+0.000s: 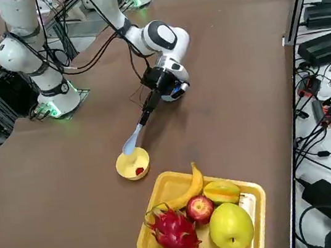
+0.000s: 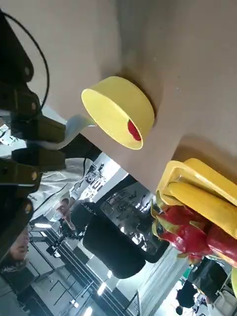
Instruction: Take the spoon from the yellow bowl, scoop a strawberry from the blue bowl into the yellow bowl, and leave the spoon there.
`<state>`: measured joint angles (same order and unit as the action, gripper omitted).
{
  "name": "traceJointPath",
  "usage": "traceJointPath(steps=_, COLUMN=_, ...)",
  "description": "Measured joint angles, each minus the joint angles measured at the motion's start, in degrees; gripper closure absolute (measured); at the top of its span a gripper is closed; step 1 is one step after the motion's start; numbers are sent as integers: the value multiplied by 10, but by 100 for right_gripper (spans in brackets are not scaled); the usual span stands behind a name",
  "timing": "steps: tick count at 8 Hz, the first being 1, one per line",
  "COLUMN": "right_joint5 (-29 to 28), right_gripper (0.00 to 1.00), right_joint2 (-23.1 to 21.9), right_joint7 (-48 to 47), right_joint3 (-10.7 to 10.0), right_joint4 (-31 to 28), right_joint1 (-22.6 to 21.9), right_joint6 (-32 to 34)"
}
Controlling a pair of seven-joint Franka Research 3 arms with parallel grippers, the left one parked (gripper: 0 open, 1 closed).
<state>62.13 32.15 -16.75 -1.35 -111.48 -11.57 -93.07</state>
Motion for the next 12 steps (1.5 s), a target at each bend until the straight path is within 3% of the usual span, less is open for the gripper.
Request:
traceJointPath(steps=3, right_joint5=-28, right_gripper=89, right_joint2=23, right_joint7=-53, right_joint3=0, right_joint4=23, right_joint1=1, right_joint6=0)
traceJointPath(steps=9, right_joint5=-27, right_gripper=89, right_joint2=63, right_joint7=-171, right_joint3=-3, right_joint4=47, right_joint1=27, right_joint6=-14)
traceJointPath(steps=12, right_joint5=-15, right_gripper=79, right_joint2=83, right_joint7=-221, right_joint3=-3, right_joint4=51, right_joint1=31, right_joint6=-17)
